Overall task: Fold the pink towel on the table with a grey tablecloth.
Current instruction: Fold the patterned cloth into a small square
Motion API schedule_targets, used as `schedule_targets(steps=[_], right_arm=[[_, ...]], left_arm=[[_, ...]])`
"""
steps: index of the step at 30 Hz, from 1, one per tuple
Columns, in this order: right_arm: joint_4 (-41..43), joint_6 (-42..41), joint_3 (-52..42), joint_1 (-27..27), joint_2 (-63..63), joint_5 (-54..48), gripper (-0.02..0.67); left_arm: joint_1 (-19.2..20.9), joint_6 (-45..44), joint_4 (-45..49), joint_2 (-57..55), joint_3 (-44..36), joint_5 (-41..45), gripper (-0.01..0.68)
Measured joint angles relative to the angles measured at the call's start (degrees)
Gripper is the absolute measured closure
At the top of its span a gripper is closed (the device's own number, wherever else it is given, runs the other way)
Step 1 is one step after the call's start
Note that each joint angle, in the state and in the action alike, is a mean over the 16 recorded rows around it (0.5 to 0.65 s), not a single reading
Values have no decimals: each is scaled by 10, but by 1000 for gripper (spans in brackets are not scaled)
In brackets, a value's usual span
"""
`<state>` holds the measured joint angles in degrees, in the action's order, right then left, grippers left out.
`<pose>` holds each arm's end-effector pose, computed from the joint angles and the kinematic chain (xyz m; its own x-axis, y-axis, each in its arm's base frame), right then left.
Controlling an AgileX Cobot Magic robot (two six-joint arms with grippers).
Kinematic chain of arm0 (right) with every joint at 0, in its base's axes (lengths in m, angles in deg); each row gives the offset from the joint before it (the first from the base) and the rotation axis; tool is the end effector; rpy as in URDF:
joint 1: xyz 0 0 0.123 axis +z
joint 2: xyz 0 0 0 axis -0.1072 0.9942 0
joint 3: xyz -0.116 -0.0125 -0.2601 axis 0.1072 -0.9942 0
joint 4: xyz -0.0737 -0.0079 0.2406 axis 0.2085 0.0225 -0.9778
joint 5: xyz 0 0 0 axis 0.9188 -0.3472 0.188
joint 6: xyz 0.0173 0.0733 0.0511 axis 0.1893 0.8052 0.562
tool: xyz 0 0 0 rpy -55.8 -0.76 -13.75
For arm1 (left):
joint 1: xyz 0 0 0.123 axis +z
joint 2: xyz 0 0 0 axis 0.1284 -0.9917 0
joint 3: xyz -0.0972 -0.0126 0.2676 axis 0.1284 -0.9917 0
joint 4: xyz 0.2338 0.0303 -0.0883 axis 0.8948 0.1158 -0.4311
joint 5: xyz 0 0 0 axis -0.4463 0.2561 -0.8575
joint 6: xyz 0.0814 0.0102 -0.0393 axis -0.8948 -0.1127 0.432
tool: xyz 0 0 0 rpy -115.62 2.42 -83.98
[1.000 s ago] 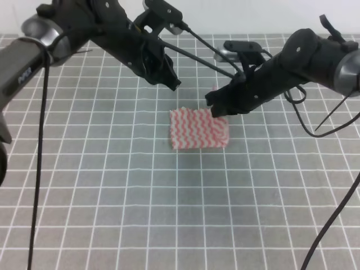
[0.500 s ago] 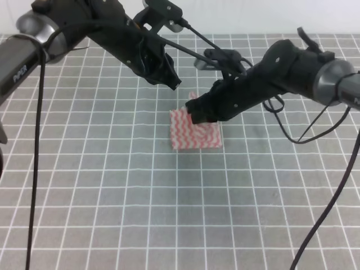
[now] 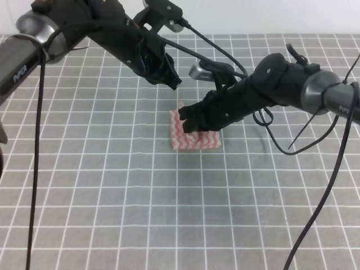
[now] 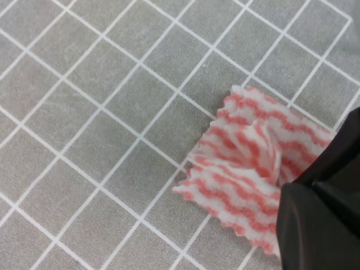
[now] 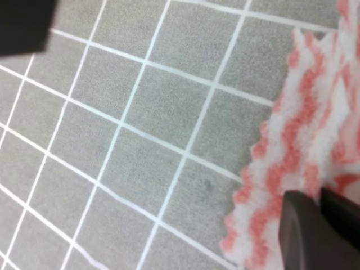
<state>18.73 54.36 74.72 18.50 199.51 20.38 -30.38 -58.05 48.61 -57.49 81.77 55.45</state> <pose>0.4233 0.2400 0.1876 -0.8578 -0.1584 -0.4889 -0.4237 0.7564 0.4983 0.4247 -0.2125 0.2958 -0.3921 0.6652 -0.6354 0.8392 0.5416 0.0490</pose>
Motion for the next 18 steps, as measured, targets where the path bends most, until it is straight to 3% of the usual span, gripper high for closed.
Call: schedule_targets(steps=[14,18], right_arm=[[-91,-51,0,0,18,-10,444],[-108,-53,0,0,27,-20,431]], left_arm=[[0,0,0,-2,0,0,674],[0,0,-1,-3,0,1,674]])
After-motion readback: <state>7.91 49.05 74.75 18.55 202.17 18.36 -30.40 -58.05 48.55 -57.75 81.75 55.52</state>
